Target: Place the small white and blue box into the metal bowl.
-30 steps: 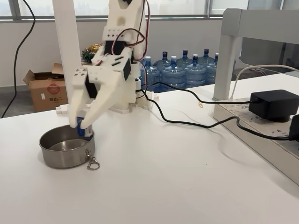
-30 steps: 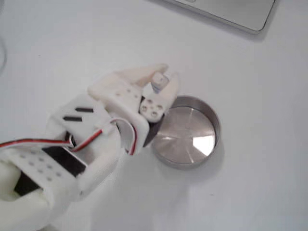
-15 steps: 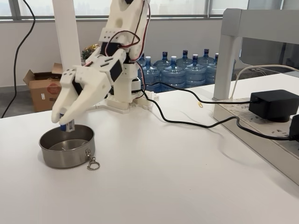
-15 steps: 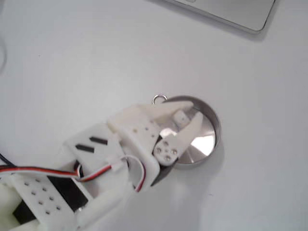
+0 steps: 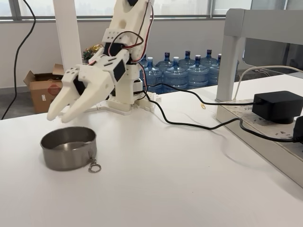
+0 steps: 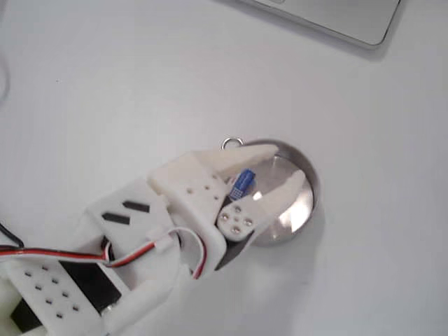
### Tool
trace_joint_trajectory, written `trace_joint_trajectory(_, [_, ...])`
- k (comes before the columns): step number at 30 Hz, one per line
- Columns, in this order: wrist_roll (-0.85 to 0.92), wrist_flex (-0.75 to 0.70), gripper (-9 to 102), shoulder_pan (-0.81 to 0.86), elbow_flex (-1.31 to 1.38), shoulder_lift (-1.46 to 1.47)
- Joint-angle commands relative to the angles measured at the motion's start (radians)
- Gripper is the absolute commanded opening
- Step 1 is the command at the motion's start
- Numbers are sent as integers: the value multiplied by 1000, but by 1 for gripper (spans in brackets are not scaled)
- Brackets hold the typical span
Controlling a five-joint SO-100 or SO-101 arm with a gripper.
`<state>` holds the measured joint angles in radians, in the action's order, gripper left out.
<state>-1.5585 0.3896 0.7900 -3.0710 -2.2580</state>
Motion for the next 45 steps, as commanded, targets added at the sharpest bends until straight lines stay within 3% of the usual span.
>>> trace_joint_trajectory(1, [6,11,12,-5,-12,-21])
trace_joint_trajectory(6, [6,0,11,-63,-38,-97])
trace_joint_trajectory(11, [6,-2,-4,-101,-89,-196])
trace_joint_trajectory(20, [67,-2,-3,-222,-129,-288])
trace_joint_trajectory(32, [802,-2,-3,-594,-141,-614])
trace_joint_trajectory(41, [1371,-8,-3,-917,-143,-626])
trace_joint_trajectory(45, [1574,-137,-3,-1011,-143,-637])
